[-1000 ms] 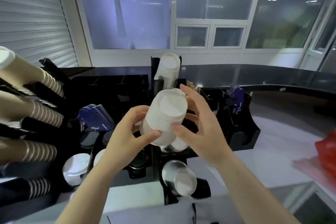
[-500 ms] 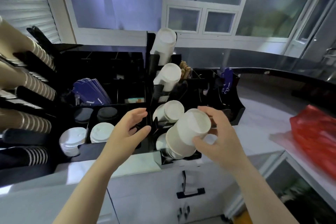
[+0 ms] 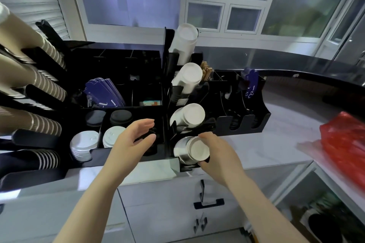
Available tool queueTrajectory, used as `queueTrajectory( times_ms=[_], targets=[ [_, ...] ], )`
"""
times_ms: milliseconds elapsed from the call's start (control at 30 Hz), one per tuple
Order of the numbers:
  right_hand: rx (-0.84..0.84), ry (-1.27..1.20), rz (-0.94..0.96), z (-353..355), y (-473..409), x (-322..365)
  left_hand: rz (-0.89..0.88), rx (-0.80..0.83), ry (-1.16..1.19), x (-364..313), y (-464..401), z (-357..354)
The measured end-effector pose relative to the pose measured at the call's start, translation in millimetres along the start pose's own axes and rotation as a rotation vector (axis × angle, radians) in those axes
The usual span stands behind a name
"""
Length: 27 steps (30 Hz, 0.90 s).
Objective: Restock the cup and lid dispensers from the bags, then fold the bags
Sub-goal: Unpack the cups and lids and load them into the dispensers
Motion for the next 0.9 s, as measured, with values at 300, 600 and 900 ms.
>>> queueTrajectory(
  times_ms=[300,600,900],
  targets=[
    [0.038,0.048,-0.046,1,-6,0,0.014,0.017,0.047,6,-3,-11],
    [-0.302,-0.001,0.051,54,-13,5,-0.021,0.029,0.043,4,-15,-18],
    [-0.248,0.095,0.201,57,-67,20,-0.114,0.032,0.002,-22,-43,-20]
  ],
)
Point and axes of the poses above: each hand's wrist, its own y-axis away from the middle knuckle, its own z-axis out of the back of the hand, x = y × z, the point moved 8 cm from there along -y, towards the middle knuckle, and after that the axes turned 15 degrees about y, right-handed, at the moved point
